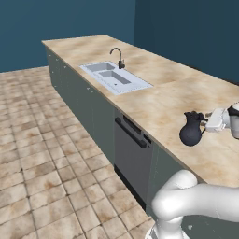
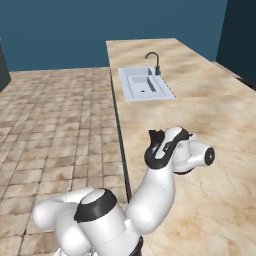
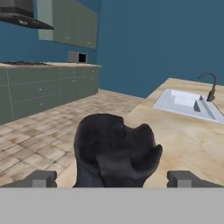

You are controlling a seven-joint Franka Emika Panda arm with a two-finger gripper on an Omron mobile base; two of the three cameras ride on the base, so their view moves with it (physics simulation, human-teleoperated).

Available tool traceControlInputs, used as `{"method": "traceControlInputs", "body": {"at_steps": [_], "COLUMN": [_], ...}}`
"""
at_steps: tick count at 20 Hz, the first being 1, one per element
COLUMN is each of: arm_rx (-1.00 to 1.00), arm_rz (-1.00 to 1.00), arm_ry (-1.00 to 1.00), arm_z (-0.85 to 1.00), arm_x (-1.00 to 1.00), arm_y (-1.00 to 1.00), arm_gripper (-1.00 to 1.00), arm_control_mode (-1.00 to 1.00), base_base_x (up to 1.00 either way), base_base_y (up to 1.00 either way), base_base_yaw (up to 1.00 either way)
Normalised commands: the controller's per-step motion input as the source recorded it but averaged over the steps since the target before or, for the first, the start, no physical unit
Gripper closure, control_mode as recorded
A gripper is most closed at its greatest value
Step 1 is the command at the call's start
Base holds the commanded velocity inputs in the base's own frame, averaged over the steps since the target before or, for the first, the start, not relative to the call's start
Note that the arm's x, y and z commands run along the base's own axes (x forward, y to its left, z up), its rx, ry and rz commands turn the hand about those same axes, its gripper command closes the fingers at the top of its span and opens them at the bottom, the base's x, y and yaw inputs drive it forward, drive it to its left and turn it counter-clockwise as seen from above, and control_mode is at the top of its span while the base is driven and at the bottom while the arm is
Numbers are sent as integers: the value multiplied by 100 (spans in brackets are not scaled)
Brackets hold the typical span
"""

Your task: Move the tangerine and dumpling from the second highest shelf to the top shelf to make space. Then, place the pitcher from the counter on the cleared second highest shelf.

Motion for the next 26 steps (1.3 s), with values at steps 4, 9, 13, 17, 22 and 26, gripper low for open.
{"method": "traceControlInputs", "body": {"at_steps": [4,9,13,17,22,26], "arm_rx": [1,1,0,0,0,0], "arm_rz": [0,0,0,0,1,1], "arm_ry": [0,0,0,2,4,6], "arm_z": [-9,-5,-2,-6,-18,-17], "arm_x": [14,9,4,0,0,0], "arm_y": [-9,-10,-2,1,15,17], "arm_gripper": [-100,-100,-100,-100,100,100], "arm_control_mode": [-100,-100,-100,-100,-100,-100], "base_base_x": [0,0,0,0,0,0], "base_base_y": [0,0,0,0,0,0], "base_base_yaw": [0,0,0,0,0,0]}}
